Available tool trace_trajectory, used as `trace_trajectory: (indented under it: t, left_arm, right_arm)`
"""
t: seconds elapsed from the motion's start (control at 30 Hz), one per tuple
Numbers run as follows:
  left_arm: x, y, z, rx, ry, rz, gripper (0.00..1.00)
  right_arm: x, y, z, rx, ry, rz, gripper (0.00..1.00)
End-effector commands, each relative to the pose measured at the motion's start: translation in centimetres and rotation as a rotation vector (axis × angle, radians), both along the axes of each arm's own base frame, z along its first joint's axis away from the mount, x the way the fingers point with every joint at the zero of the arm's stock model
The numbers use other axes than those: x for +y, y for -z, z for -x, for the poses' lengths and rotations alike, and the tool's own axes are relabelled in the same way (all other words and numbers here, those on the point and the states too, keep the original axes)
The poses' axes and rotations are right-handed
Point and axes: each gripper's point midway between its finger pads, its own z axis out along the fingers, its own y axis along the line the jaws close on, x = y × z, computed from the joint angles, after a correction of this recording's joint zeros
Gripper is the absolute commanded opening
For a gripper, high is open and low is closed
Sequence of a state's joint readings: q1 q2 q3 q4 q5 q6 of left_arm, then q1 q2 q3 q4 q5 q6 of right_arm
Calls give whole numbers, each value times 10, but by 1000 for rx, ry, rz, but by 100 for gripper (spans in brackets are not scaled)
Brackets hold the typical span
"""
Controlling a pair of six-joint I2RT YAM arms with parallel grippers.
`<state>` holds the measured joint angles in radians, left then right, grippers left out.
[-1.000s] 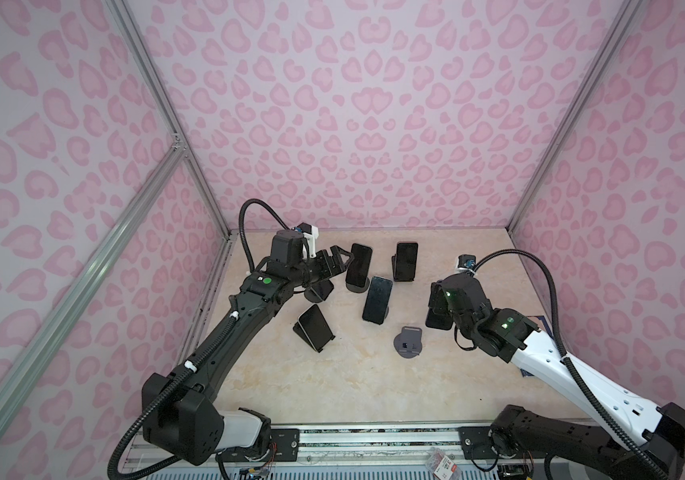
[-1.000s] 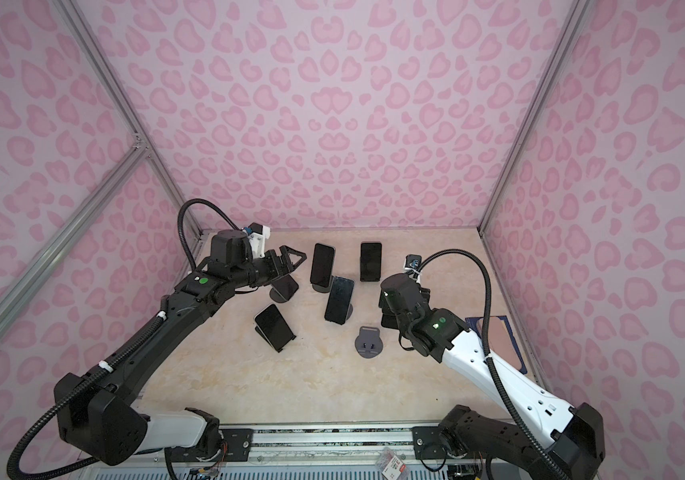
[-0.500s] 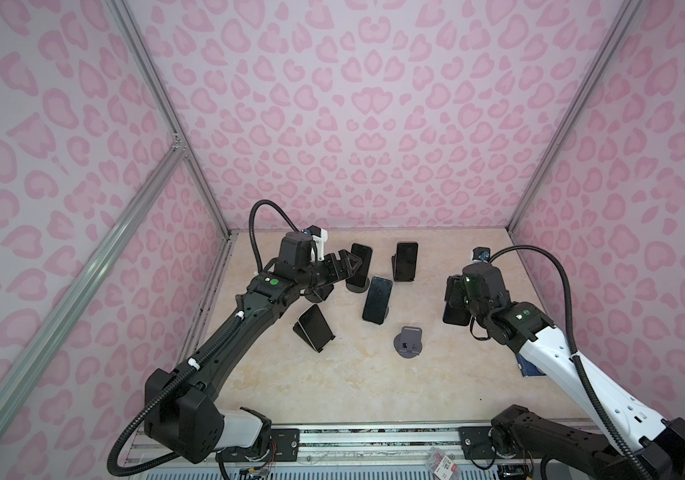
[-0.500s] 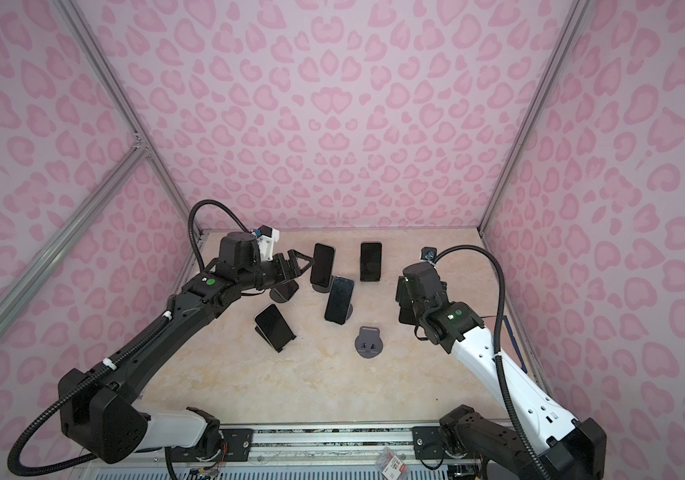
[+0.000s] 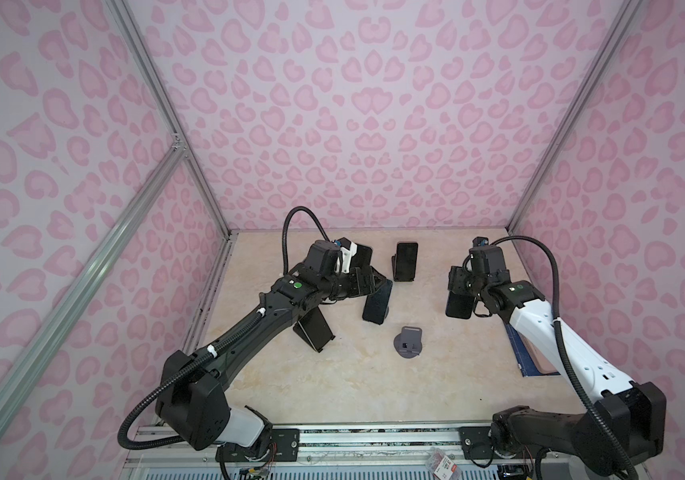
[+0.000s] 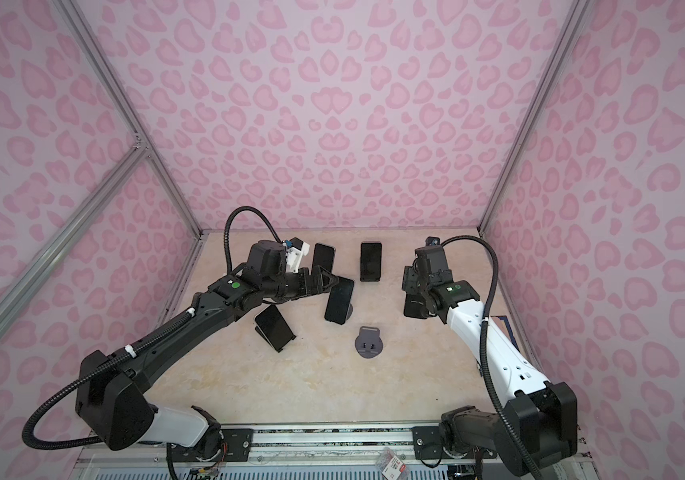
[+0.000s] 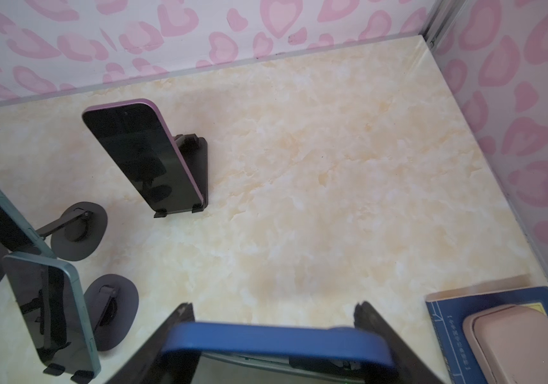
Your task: Remove the phone from the phone stand
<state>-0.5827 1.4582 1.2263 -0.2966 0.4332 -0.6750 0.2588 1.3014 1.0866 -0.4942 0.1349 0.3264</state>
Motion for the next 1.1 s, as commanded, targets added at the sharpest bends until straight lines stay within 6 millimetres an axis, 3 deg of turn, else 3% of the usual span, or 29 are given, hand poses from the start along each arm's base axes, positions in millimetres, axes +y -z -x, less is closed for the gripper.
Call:
trace_trajectory:
  t: [0.0, 0.4, 0.77, 1.07]
  left_arm:
    - [-15, -10, 6, -20, 65, 43, 99]
    - [-13, -21, 9, -58, 72, 54, 99]
    - [-11, -23, 8, -76, 66, 41, 99]
    - [-10, -22, 7, -80, 64, 37, 100]
  right_arm:
    - [6, 7, -13, 5, -51, -31, 65]
    - [-4, 71, -39, 221, -82, -82, 65]
    - [-8, 116, -58, 368, -142, -26, 64]
    - [0, 141, -99, 425, -144, -78, 64]
